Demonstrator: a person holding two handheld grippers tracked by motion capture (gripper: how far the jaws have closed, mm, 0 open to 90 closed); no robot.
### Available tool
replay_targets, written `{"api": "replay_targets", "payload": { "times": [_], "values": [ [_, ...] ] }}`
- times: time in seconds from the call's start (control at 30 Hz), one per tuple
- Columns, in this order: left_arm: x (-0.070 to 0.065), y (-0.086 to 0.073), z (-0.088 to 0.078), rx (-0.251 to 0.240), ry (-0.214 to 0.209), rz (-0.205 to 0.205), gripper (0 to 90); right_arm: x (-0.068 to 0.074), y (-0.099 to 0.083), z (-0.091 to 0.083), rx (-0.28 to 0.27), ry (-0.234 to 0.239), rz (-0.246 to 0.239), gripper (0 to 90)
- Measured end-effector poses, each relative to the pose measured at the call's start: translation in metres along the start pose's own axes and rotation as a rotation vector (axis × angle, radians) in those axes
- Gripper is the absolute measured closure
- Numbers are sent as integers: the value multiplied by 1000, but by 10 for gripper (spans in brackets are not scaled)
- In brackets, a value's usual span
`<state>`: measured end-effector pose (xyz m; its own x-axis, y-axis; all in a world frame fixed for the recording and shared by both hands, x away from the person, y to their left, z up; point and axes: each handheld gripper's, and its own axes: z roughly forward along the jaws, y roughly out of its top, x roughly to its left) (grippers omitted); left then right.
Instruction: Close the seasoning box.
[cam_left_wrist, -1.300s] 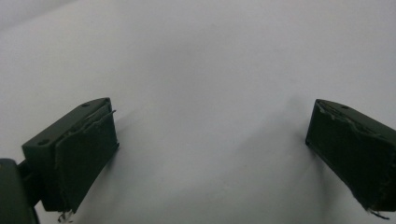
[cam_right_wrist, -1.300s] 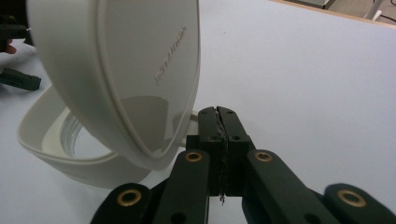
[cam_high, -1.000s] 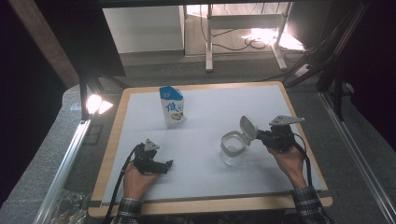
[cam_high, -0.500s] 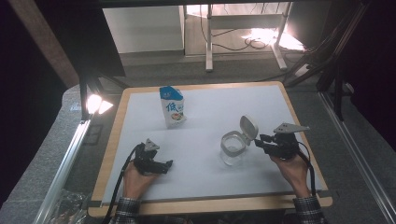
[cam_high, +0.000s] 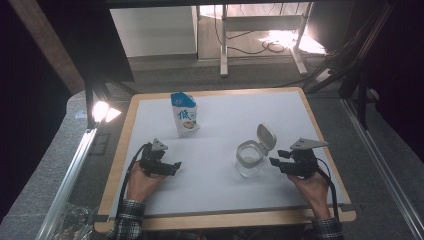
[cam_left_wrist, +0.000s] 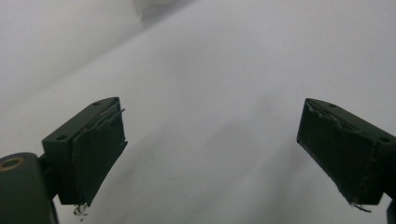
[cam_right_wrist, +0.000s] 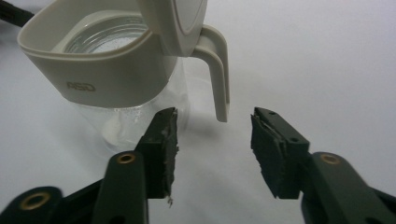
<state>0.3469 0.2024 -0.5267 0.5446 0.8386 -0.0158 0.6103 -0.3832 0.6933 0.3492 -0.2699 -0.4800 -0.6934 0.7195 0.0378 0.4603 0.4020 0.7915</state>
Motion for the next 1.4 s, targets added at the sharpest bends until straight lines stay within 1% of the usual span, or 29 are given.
{"api": "replay_targets", "payload": {
  "times": [0.03,0.1,0.13,0.17,0.23,0.27,0.33,0.43,0.53,0.57,0.6,0.73,0.77,0.8,0.83,0.87,0.93,1.0,1.07,1.13,1.2,1.27,1.4],
  "values": [
    [2,3,-1,-6,-5,-1,77,0,-1,0,-6,-9,-5,464],
    [6,9,-3,-22,-18,0,77,2,-3,0,-12,-38,-16,439],
    [8,12,-4,-29,-18,-4,77,5,-6,-1,-26,-84,-43,397],
    [10,15,-4,-36,-20,-2,77,5,-6,-1,-26,-84,-43,397],
    [14,20,-5,-47,-26,-4,82,9,-9,0,-24,-119,-68,386],
    [17,23,-6,-53,-28,-1,84,10,-10,1,-25,-121,-68,386],
    [20,29,-7,-64,-27,-2,98,10,-13,1,-29,-99,-43,383],
    [26,37,-8,-74,-30,7,116,8,-16,3,-14,-64,-12,347],
    [32,46,-8,-81,-29,15,129,8,-19,5,-14,-48,2,343],
    [34,49,-8,-81,-28,18,129,8,-20,5,-18,-45,-1,344],
    [36,51,-7,-82,-25,15,129,8,-21,6,-22,-44,-3,344],
    [42,61,-5,-87,-23,31,136,11,-24,6,-33,-59,-20,345],
    [43,63,-4,-89,-19,37,142,11,-25,6,-29,-62,-20,346],
    [43,65,-4,-91,-20,46,167,11,-27,7,-23,-62,-15,342],
    [44,67,-3,-93,-21,54,167,11,-27,7,-23,-62,-15,342],
    [45,69,-2,-93,-24,51,176,10,-28,7,-22,-64,-14,340],
    [47,73,-1,-96,-23,59,192,10,-30,8,-20,-70,-11,334],
    [49,78,-1,-114,-16,62,217,9,-32,8,-18,-73,-11,330],
    [52,82,0,-127,-24,61,233,9,-32,8,-15,-77,-15,328],
    [55,87,1,-139,-44,57,261,9,-32,8,-12,-76,-15,323],
    [59,93,3,-139,-64,49,276,10,-32,8,-8,-82,-20,313],
    [63,97,6,-143,-85,41,313,10,-32,8,-7,-80,-23,309],
    [68,107,13,-141,-102,42,343,10,-32,7,-12,-76,-23,307]
  ]
}}
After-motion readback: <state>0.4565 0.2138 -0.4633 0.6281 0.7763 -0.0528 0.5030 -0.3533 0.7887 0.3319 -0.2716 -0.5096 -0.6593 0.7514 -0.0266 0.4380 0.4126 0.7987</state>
